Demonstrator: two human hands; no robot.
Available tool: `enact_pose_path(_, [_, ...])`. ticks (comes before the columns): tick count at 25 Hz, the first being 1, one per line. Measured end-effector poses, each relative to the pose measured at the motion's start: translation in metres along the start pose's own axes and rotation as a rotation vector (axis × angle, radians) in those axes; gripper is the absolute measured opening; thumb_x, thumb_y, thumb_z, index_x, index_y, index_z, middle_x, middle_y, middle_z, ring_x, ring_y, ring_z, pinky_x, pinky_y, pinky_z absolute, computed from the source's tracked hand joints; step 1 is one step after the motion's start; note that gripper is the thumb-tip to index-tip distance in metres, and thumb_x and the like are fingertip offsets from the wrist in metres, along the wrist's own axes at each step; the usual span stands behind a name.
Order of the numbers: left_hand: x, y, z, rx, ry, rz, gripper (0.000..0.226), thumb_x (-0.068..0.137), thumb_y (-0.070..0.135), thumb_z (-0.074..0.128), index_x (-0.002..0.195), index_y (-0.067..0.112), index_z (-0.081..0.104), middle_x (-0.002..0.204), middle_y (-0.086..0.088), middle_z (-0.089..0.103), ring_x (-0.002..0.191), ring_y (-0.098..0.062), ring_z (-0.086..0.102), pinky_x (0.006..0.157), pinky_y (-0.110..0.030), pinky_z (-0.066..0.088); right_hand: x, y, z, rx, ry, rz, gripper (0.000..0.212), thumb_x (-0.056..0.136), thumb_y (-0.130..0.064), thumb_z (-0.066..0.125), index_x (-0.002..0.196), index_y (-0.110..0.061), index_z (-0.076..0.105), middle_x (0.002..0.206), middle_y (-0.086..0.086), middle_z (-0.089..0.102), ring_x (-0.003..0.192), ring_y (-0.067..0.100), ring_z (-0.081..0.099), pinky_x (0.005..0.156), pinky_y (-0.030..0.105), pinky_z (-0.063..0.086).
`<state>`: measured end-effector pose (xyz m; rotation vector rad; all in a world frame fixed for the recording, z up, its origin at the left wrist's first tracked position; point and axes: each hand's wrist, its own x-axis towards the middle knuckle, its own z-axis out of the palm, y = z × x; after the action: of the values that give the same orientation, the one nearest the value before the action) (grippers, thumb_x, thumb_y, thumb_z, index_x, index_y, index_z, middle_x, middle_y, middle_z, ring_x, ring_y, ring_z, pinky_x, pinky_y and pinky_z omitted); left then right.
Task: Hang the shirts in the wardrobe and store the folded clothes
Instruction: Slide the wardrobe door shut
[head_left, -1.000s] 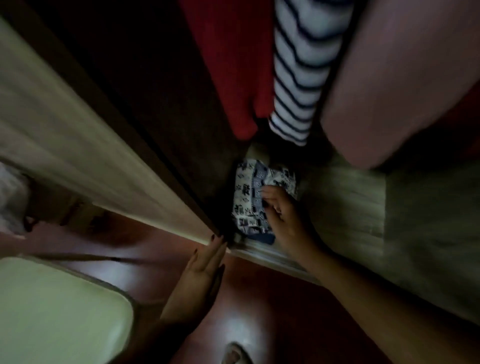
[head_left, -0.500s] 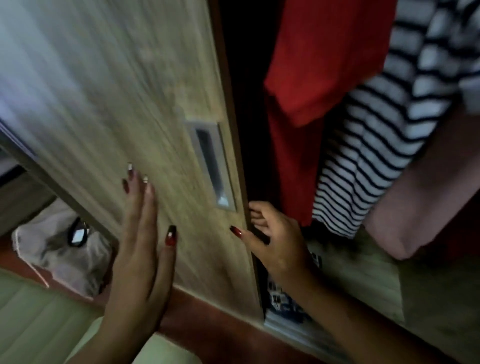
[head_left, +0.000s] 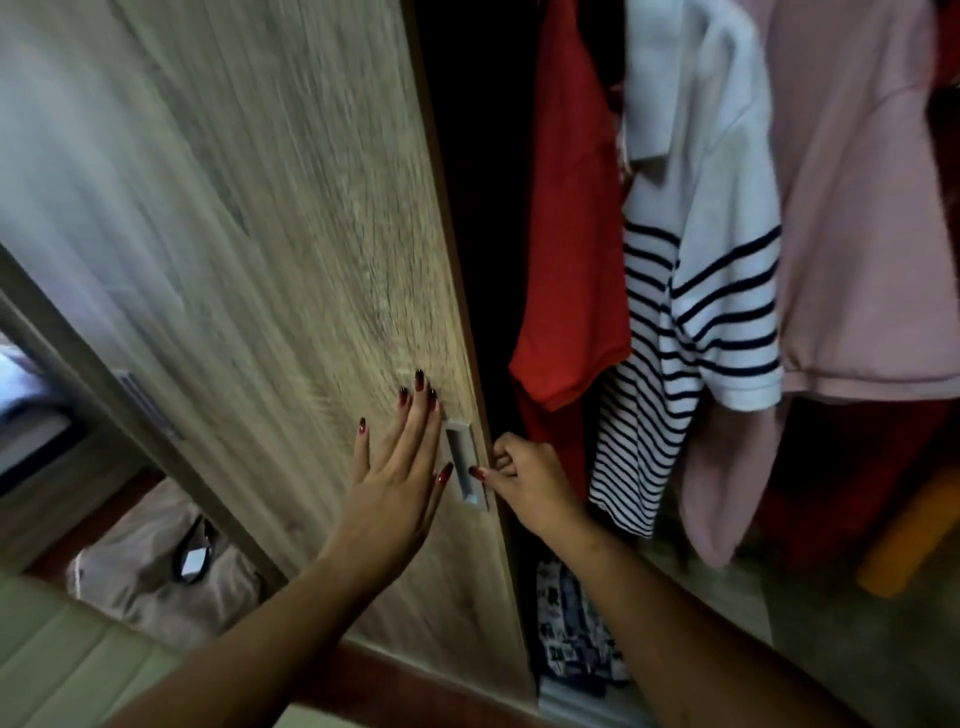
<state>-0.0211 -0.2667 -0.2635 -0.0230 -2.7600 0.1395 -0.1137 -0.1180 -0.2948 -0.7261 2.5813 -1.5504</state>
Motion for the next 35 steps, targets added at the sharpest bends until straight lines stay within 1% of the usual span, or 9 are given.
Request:
enact_pose_path(3, [-0.001, 0.007, -0.006, 0.011, -0.036, -0.02, 0.066, 0.099, 0.043, 0.021, 0.15, 0.015, -0.011, 0.158, -0.002, -0.022, 0.147, -0.021, -0.008, 0.116, -0.056, 0.016, 0.003, -0.015, 0.003, -0.288, -0.063, 0.016, 0.034, 0.086, -0.026, 0.063, 0.113, -0.007, 0.053, 0.104, 0.01, 0.062, 0.092, 0.023, 0.063, 0.072, 0.03, 0.05])
enact_pose_path(5, [0.0, 0.006, -0.012, 0.006, -0.063, -0.021, 0.066, 0.098, 0.046, 0.018, 0.149, 0.017, -0.013, 0.157, 0.001, -0.025, 0.147, -0.018, -0.01, 0.116, -0.054, 0.011, 0.006, -0.023, 0.002, -0.362, -0.053, 0.035, 0.034, 0.088, -0.027, 0.06, 0.115, -0.007, 0.051, 0.11, 0.014, 0.062, 0.097, 0.026, 0.063, 0.072, 0.029, 0.049])
enact_pose_path(12, [-0.004, 0.024, -0.03, 0.141, -0.043, 0.071, 0.072, 0.092, 0.048, 0.034, 0.151, 0.013, 0.014, 0.161, -0.004, 0.002, 0.147, -0.019, 0.008, 0.11, -0.057, 0.025, -0.016, -0.024, -0.015, -0.334, 0.027, 0.15, 0.036, 0.082, -0.029, 0.061, 0.113, -0.011, 0.053, 0.11, 0.011, 0.063, 0.1, 0.026, 0.063, 0.077, 0.033, 0.056])
enact_pose_path(17, [0.014, 0.062, -0.059, 0.177, 0.021, 0.272, 0.074, 0.088, 0.05, 0.036, 0.15, 0.015, 0.016, 0.161, -0.001, 0.006, 0.147, -0.023, 0.015, 0.109, -0.056, 0.023, -0.049, -0.005, -0.065, -0.368, 0.1, 0.267, 0.041, 0.079, -0.032, 0.061, 0.116, -0.016, 0.053, 0.113, 0.006, 0.061, 0.1, 0.021, 0.062, 0.076, 0.026, 0.052])
enact_pose_path(19, [0.03, 0.075, -0.077, 0.174, 0.082, 0.345, 0.073, 0.088, 0.048, 0.037, 0.15, 0.016, 0.017, 0.161, -0.001, 0.009, 0.146, -0.025, 0.017, 0.109, -0.055, 0.024, -0.062, 0.004, -0.088, -0.373, 0.093, 0.335, 0.039, 0.073, -0.035, 0.059, 0.108, -0.017, 0.056, 0.105, 0.004, 0.065, 0.093, 0.02, 0.064, 0.077, 0.029, 0.054])
enact_pose_path(21, [0.047, 0.09, -0.092, 0.186, 0.124, 0.424, 0.071, 0.089, 0.045, 0.04, 0.15, 0.016, 0.017, 0.161, -0.001, 0.009, 0.146, -0.026, 0.016, 0.11, -0.056, 0.023, -0.076, 0.013, -0.115, -0.391, 0.097, 0.402, 0.027, 0.071, -0.038, 0.054, 0.09, -0.019, 0.057, 0.091, 0.001, 0.065, 0.083, 0.018, 0.063, 0.073, 0.028, 0.053])
enact_pose_path(23, [0.057, 0.112, -0.1, 0.211, 0.142, 0.503, 0.073, 0.09, 0.042, 0.047, 0.151, 0.017, 0.016, 0.161, -0.002, 0.006, 0.147, -0.026, 0.013, 0.11, -0.056, 0.021, -0.098, 0.015, -0.145, -0.407, 0.078, 0.46, 0.015, 0.08, -0.036, 0.053, 0.08, -0.021, 0.057, 0.081, 0.001, 0.062, 0.075, 0.015, 0.06, 0.066, 0.026, 0.048])
enact_pose_path(27, [0.063, 0.164, -0.105, 0.224, 0.173, 0.592, 0.079, 0.088, 0.041, 0.055, 0.151, 0.017, 0.014, 0.161, -0.003, 0.004, 0.148, -0.024, 0.007, 0.114, -0.056, 0.013, -0.129, 0.015, -0.188, -0.471, 0.175, 0.632, 0.016, 0.089, -0.033, 0.054, 0.09, -0.02, 0.064, 0.083, -0.005, 0.063, 0.076, 0.01, 0.064, 0.072, 0.027, 0.056])
enact_pose_path(35, [0.077, 0.262, -0.112, 0.196, 0.261, 0.709, 0.08, 0.089, 0.034, 0.055, 0.151, 0.016, 0.008, 0.161, -0.002, -0.004, 0.148, -0.021, -0.004, 0.112, -0.064, 0.006, -0.17, 0.034, -0.268, -0.462, 0.302, 0.863, 0.027, 0.093, -0.026, 0.046, 0.101, -0.011, 0.067, 0.1, 0.006, 0.068, 0.083, 0.02, 0.065, 0.072, 0.03, 0.055])
